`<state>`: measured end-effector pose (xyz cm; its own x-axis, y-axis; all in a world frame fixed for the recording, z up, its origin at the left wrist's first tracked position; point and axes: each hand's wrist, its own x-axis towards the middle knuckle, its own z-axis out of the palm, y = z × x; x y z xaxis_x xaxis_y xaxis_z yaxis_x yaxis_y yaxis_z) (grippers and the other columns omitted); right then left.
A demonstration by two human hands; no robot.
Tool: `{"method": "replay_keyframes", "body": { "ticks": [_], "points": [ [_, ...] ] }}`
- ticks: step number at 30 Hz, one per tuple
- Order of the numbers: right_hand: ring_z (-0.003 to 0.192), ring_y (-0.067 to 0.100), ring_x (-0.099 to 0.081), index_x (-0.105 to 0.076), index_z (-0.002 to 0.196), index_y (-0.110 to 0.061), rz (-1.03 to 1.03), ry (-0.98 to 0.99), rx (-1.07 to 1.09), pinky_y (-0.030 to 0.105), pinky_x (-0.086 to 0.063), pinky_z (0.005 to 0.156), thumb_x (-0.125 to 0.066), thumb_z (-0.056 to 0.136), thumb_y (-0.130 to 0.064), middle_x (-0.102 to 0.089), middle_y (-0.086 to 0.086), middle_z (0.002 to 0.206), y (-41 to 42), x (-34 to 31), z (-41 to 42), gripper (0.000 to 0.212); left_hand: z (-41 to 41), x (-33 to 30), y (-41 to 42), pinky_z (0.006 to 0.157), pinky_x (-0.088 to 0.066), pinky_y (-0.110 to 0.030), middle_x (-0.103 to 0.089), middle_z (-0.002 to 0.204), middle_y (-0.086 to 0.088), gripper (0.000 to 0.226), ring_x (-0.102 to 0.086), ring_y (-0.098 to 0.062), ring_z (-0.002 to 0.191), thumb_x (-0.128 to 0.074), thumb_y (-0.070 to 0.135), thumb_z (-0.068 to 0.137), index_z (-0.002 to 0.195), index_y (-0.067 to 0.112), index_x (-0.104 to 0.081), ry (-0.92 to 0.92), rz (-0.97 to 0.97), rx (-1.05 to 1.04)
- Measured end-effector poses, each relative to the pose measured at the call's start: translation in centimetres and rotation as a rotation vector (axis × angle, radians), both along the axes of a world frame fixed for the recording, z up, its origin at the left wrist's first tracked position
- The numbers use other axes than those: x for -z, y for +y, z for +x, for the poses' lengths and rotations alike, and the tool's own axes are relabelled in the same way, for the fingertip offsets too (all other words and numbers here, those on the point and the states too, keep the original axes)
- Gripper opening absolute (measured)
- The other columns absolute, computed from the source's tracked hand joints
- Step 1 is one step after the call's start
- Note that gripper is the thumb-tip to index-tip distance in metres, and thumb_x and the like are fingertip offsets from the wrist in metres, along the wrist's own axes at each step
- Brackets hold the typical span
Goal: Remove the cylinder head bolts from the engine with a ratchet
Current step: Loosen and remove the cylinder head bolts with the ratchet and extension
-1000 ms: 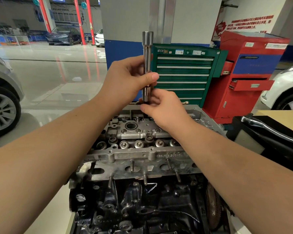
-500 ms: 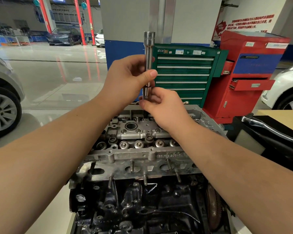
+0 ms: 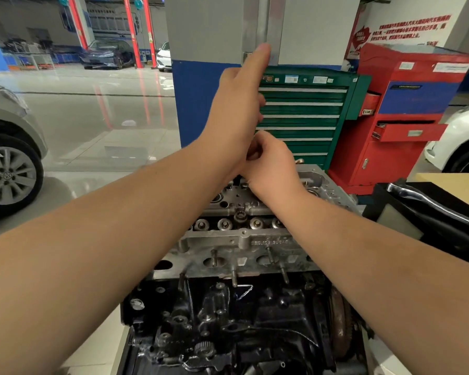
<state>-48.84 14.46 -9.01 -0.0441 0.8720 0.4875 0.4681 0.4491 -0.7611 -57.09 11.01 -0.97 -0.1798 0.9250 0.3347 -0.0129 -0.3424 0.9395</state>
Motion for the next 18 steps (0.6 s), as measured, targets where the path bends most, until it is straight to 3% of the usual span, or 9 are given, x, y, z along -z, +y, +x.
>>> {"method": "replay_keyframes", "body": {
  "ticks": [5, 8, 10, 11, 13, 15, 18],
  "points": [
    [0.076, 0.01, -0.06, -0.064, 0.092, -0.02, -0.044, -0.045, -0.079, 0.028, -0.044, 0.061, -0.066, 0.088, -0.024, -0.067, -0.008, 0.082, -0.3, -0.3, -0.2, 0.006, 0.6, -0.5, 1.3, 0.055, -0.025, -0.034, -0.028, 0.059, 0.004, 0.057, -0.024, -0.017, 0.053, -0.05, 0.072, 0.092, 0.063, 0.026, -0.034, -0.113, -0.055, -0.022],
    [0.092, 0.022, -0.07, -0.068, 0.097, -0.015, -0.107, 0.018, -0.16, 0.045, -0.057, 0.086, -0.066, 0.093, -0.021, -0.075, 0.0, 0.093, -0.1, -0.1, 0.0, 0.007, -1.4, -1.2, 1.4, 0.052, -0.019, -0.03, -0.024, 0.052, 0.004, 0.059, -0.017, -0.017, 0.048, -0.045, 0.068, 0.095, 0.059, 0.023, -0.037, -0.135, -0.159, 0.254],
    [0.098, 0.017, -0.072, -0.071, 0.1, -0.016, -0.114, 0.041, -0.196, 0.045, -0.055, 0.096, -0.065, 0.095, -0.015, -0.077, -0.001, 0.099, -0.1, 0.0, 0.2, 0.007, -2.6, -1.6, 1.4, 0.056, -0.025, -0.031, -0.035, 0.052, -0.002, 0.058, -0.029, -0.02, 0.049, -0.044, 0.062, 0.099, 0.062, 0.017, -0.046, -0.117, -0.153, 0.282],
    [0.096, 0.011, -0.072, -0.071, 0.1, -0.021, -0.109, 0.052, -0.192, 0.041, -0.056, 0.096, -0.067, 0.094, -0.014, -0.077, -0.005, 0.097, -0.1, 0.0, 0.3, 0.009, -2.8, -1.8, 1.4, 0.056, -0.035, -0.031, -0.045, 0.056, -0.006, 0.056, -0.041, -0.022, 0.051, -0.047, 0.058, 0.101, 0.067, 0.014, -0.052, -0.106, -0.133, 0.219],
    [0.082, 0.003, -0.07, -0.067, 0.091, -0.027, -0.087, 0.069, -0.123, 0.032, -0.057, 0.079, -0.078, 0.087, -0.023, -0.074, -0.012, 0.086, 0.0, -0.1, 0.4, 0.012, -2.6, -2.0, 1.1, 0.06, -0.052, -0.034, -0.06, 0.07, -0.013, 0.043, -0.058, -0.025, 0.06, -0.054, 0.048, 0.105, 0.085, 0.01, -0.06, -0.074, -0.046, 0.037],
    [0.068, 0.008, -0.064, -0.062, 0.082, -0.024, -0.056, 0.081, -0.037, 0.029, -0.048, 0.062, -0.088, 0.076, -0.034, -0.068, -0.01, 0.074, -0.2, -0.3, 0.3, 0.029, -1.9, -2.3, 0.8, 0.063, -0.056, -0.035, -0.065, 0.079, -0.013, 0.035, -0.063, -0.026, 0.066, -0.055, 0.042, 0.107, 0.097, 0.008, -0.06, -0.054, 0.054, -0.075],
    [0.07, 0.01, -0.061, -0.059, 0.082, -0.024, -0.034, 0.073, -0.026, 0.029, -0.045, 0.061, -0.089, 0.072, -0.042, -0.066, -0.01, 0.076, -0.2, -0.1, 0.1, 0.037, -0.5, -2.5, 0.7, 0.066, -0.053, -0.037, -0.063, 0.078, -0.003, 0.035, -0.06, -0.019, 0.067, -0.053, 0.048, 0.106, 0.099, 0.015, -0.061, 0.089, 0.077, -0.092]
  ]
}}
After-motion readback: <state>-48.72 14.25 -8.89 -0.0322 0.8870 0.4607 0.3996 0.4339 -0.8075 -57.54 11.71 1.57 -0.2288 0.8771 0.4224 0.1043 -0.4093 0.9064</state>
